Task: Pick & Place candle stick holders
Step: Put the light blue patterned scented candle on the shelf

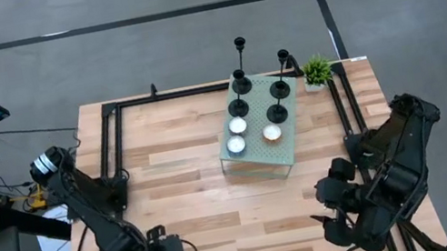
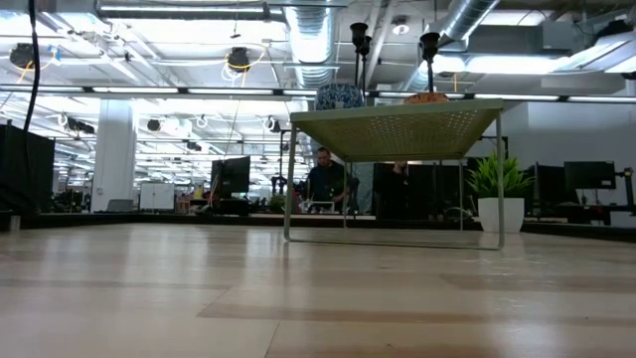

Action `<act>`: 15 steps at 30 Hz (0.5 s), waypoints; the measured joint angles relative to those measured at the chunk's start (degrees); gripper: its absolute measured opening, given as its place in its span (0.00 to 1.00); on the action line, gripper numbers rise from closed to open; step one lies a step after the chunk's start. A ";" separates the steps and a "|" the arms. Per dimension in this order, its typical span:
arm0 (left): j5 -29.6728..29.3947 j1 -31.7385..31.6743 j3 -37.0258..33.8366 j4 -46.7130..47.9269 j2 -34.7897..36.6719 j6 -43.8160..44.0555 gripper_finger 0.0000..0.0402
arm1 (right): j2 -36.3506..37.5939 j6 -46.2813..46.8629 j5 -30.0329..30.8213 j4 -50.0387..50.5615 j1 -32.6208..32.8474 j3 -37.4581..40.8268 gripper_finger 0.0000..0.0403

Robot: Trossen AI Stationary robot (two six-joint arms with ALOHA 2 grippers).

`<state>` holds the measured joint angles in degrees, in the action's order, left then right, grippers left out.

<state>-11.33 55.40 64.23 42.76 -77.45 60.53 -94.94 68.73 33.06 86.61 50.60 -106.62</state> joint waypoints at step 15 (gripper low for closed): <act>15.94 -1.66 0.00 -4.27 -2.23 -6.22 0.81 | 0.00 0.33 1.46 -0.11 0.16 0.08 0.87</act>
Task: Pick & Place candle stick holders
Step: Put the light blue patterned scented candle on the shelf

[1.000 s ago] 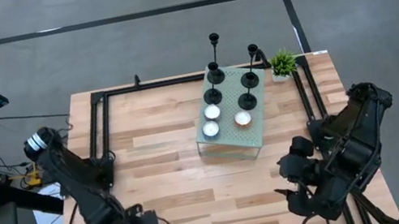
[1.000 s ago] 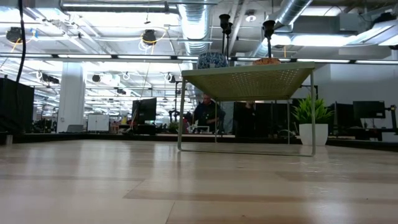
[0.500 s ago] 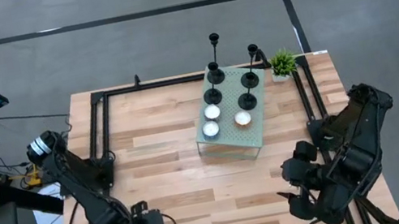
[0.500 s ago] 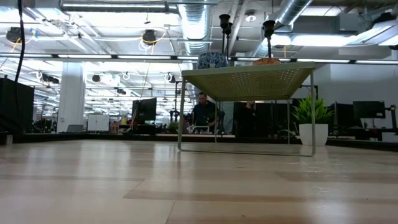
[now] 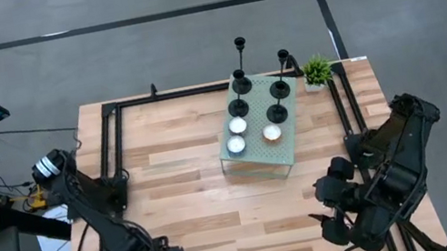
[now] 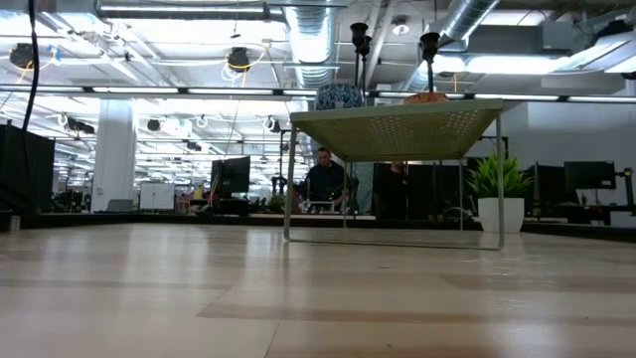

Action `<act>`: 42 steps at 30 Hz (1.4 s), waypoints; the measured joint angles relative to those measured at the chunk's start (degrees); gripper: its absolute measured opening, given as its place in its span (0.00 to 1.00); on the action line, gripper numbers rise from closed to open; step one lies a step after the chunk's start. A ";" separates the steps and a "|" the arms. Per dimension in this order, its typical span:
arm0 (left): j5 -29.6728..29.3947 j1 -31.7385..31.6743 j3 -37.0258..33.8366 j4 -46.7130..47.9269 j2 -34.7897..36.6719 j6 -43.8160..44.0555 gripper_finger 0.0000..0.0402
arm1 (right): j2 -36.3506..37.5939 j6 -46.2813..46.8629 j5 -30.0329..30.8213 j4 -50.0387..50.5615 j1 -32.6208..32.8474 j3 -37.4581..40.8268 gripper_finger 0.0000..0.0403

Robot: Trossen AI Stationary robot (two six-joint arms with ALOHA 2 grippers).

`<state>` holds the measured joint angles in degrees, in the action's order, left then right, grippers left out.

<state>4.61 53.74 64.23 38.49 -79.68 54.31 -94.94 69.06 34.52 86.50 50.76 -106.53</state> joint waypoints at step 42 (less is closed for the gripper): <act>-15.53 5.43 -4.52 -5.56 -7.76 9.34 0.87 | 0.00 -0.01 -0.07 -0.15 0.22 -0.01 0.87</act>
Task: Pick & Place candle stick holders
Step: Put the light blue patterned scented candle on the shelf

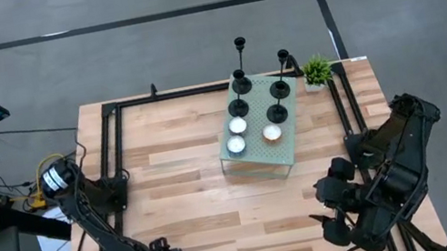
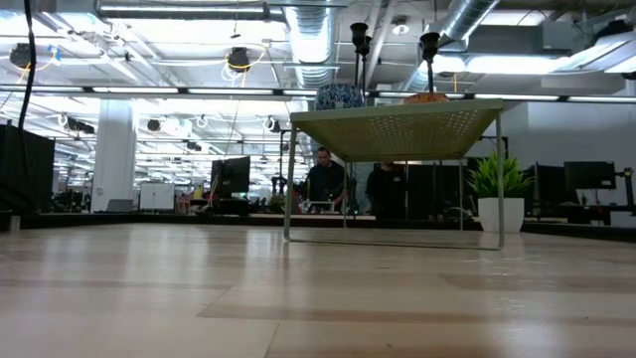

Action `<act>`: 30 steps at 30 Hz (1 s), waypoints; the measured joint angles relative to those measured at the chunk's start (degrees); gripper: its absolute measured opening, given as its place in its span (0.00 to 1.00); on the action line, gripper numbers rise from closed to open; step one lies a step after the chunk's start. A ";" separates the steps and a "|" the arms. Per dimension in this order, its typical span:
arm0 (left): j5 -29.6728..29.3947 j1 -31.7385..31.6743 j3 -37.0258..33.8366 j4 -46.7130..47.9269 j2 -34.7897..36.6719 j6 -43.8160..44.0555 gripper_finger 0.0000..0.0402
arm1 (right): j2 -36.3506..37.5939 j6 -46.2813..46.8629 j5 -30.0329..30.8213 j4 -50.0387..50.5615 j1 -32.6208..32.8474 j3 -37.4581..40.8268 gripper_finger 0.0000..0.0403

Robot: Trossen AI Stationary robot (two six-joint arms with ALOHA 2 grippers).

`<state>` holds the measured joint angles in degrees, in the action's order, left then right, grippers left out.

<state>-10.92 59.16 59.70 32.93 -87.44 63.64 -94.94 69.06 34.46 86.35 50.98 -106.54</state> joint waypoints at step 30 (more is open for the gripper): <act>0.06 2.55 -2.41 -6.40 -3.13 1.75 0.85 | 0.04 0.00 -0.03 -0.25 0.00 3.04 0.87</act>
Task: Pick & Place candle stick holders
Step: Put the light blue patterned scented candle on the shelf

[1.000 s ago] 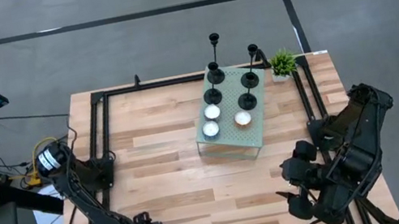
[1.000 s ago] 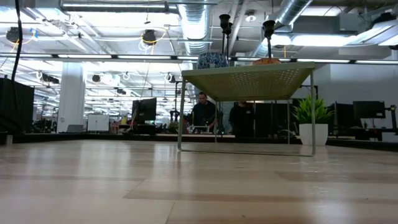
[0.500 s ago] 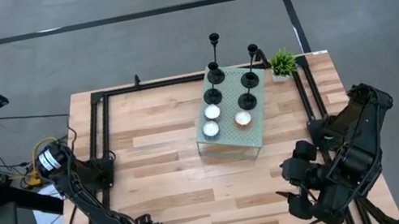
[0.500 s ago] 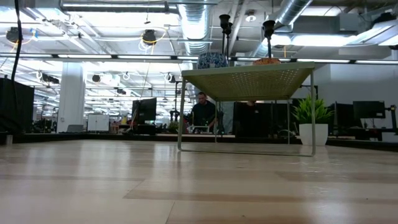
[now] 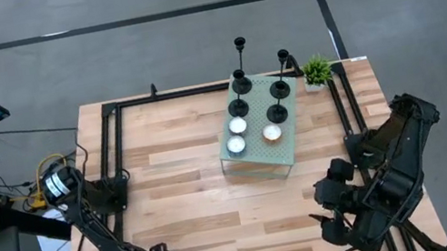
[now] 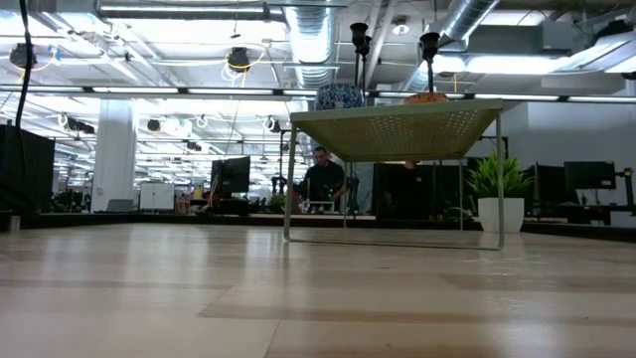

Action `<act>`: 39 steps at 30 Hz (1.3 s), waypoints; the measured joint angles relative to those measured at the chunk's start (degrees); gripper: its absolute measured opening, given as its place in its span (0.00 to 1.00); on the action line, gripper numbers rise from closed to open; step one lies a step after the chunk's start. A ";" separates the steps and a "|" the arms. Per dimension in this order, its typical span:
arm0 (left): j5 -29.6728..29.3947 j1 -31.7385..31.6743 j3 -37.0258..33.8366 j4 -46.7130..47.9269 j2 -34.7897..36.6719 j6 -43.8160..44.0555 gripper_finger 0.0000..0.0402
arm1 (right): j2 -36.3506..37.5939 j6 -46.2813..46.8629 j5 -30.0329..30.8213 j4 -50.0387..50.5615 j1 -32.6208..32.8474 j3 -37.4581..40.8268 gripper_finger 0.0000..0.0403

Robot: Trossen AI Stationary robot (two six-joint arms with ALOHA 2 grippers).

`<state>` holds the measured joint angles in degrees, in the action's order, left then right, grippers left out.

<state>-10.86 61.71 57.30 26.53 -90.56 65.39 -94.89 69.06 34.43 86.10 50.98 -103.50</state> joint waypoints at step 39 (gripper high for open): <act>5.87 -6.60 -0.16 3.71 1.68 -7.02 0.60 | 0.00 0.00 0.05 -2.13 0.76 0.00 0.82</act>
<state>-4.99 55.11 57.14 30.24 -88.88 58.37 -94.89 69.06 34.48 83.96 51.75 -103.50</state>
